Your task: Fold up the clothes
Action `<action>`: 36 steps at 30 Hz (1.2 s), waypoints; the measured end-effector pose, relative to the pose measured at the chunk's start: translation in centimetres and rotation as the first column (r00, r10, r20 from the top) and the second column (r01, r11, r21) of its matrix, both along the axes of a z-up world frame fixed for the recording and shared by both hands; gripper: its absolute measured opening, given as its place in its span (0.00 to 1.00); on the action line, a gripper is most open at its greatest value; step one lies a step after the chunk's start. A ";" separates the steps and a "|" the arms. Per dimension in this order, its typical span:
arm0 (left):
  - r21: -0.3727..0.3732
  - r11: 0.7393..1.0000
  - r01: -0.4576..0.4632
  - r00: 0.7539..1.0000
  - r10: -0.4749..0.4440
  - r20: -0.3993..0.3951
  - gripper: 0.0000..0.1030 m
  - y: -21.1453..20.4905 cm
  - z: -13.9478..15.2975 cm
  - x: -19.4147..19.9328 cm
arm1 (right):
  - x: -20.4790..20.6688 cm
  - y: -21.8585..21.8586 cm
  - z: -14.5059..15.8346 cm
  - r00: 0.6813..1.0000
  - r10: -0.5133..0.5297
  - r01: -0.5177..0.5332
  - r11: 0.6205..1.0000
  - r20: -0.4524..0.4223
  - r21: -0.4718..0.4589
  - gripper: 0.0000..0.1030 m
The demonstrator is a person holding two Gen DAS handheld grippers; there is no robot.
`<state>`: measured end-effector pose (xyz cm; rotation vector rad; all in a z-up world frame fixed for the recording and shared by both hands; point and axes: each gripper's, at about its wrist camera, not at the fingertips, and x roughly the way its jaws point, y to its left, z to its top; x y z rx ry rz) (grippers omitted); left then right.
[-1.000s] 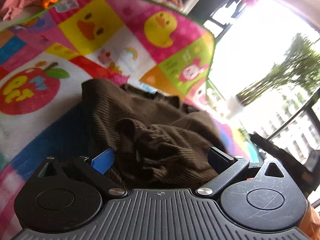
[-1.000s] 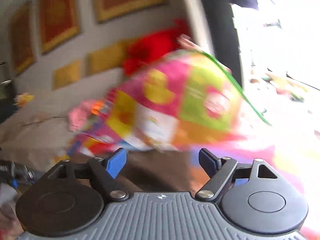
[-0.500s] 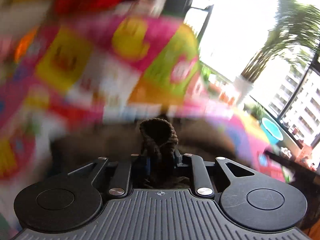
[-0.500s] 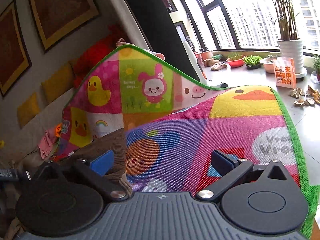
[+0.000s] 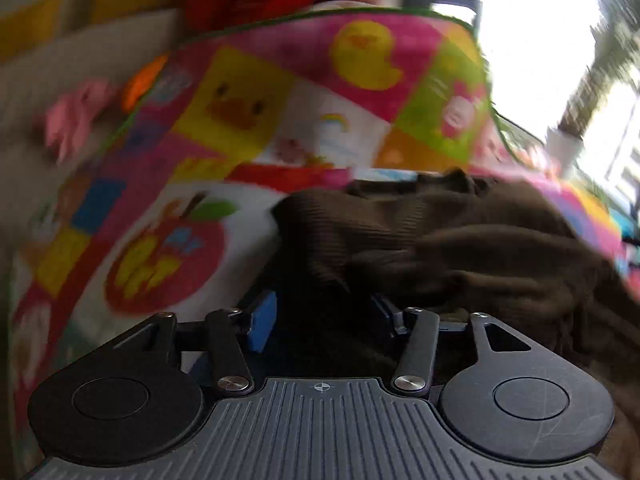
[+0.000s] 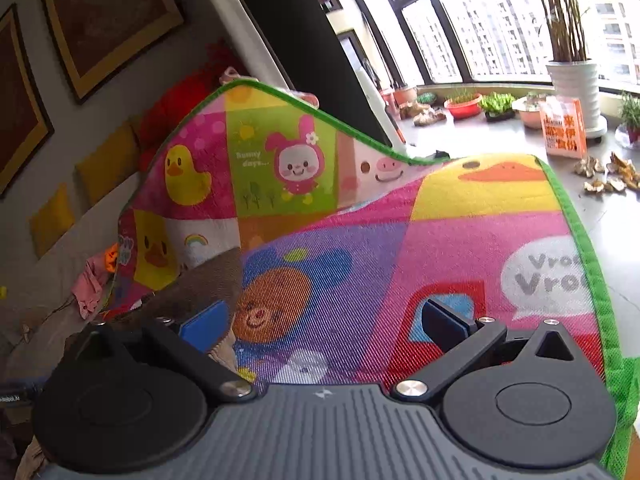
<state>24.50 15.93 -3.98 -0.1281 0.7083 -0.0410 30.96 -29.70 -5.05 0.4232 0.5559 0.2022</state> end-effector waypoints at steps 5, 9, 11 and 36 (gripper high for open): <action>-0.232 0.971 0.064 0.996 -0.047 0.077 0.76 -0.5 3.1 -0.2 | 1.0 0.3 -0.4 0.997 0.037 -0.038 0.999 -0.066 -0.016 1.00; -0.233 0.961 0.152 0.988 -0.143 0.053 0.80 -3.8 2.1 0.9 | 1.0 1.2 -0.2 0.994 0.055 -0.062 0.995 -0.093 -0.083 1.00; -0.168 0.977 0.129 0.991 -0.131 0.002 0.80 -5.0 0.7 1.7 | 0.9 2.3 -0.1 0.991 0.066 -0.084 0.984 -0.115 -0.158 1.00; -0.020 0.988 0.152 0.984 -0.153 -0.091 0.71 -5.8 -1.7 5.9 | 9.2 13.1 0.2 0.935 0.268 -0.338 0.870 -0.232 -0.359 1.00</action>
